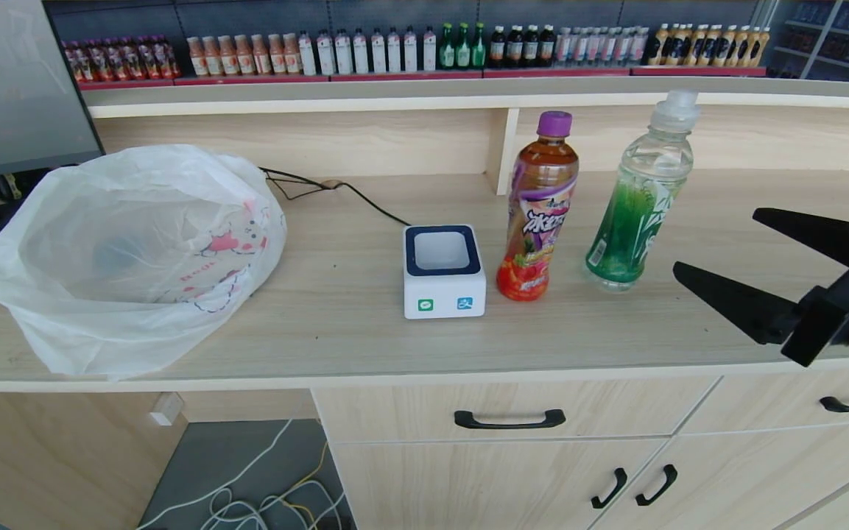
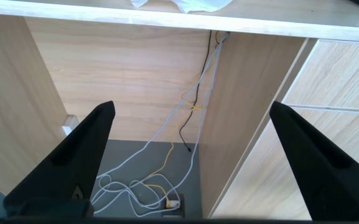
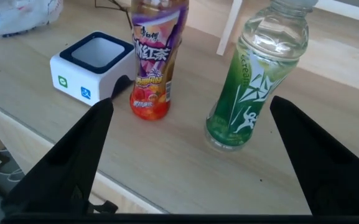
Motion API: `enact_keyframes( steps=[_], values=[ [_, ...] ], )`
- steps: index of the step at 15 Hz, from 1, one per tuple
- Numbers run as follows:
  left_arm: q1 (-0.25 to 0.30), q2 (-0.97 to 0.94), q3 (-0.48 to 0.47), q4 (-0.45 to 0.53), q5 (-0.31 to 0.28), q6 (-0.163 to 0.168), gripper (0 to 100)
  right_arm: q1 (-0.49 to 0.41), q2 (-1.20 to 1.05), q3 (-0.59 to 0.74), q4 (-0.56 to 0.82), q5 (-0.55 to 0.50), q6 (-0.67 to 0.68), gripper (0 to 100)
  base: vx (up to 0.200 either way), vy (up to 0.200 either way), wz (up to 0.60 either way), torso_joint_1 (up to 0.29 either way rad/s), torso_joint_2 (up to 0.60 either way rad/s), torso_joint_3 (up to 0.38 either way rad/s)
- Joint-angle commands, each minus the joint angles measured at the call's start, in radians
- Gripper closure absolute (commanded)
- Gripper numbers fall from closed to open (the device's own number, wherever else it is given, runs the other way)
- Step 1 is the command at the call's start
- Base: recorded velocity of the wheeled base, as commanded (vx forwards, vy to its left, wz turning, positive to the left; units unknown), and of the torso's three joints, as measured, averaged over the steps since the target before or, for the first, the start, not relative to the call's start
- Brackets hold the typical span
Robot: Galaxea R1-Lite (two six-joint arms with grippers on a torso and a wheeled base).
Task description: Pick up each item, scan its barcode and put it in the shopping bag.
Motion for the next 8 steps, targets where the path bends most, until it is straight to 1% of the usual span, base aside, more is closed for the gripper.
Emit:
enact_keyframes(
  steps=[1,2,3,5,8],
  values=[
    [0.000,0.000,0.000,0.000,0.000,0.000,0,0.006,0.099,-0.009,-0.060,0.000,0.012,0,0.000,0.000,0.00,0.000,0.00,0.000],
    [0.000,0.000,0.000,0.000,0.000,0.000,0,0.010,0.119,-0.011,-0.086,0.000,0.019,0,0.000,0.000,0.00,0.000,0.00,0.000],
    [0.000,0.000,0.000,0.000,0.000,0.000,0,0.027,0.171,-0.011,-0.152,-0.009,0.035,0,0.000,0.000,0.00,0.000,0.00,0.000],
    [0.000,0.000,0.000,0.000,0.000,0.000,0,0.052,0.212,-0.023,-0.207,-0.059,0.065,0,0.000,0.000,0.00,0.000,0.00,0.000],
    [0.000,0.000,0.000,0.000,0.000,0.000,0,0.173,0.263,-0.034,-0.210,-0.150,0.127,0,0.000,0.000,0.00,0.000,0.00,0.000]
  ],
)
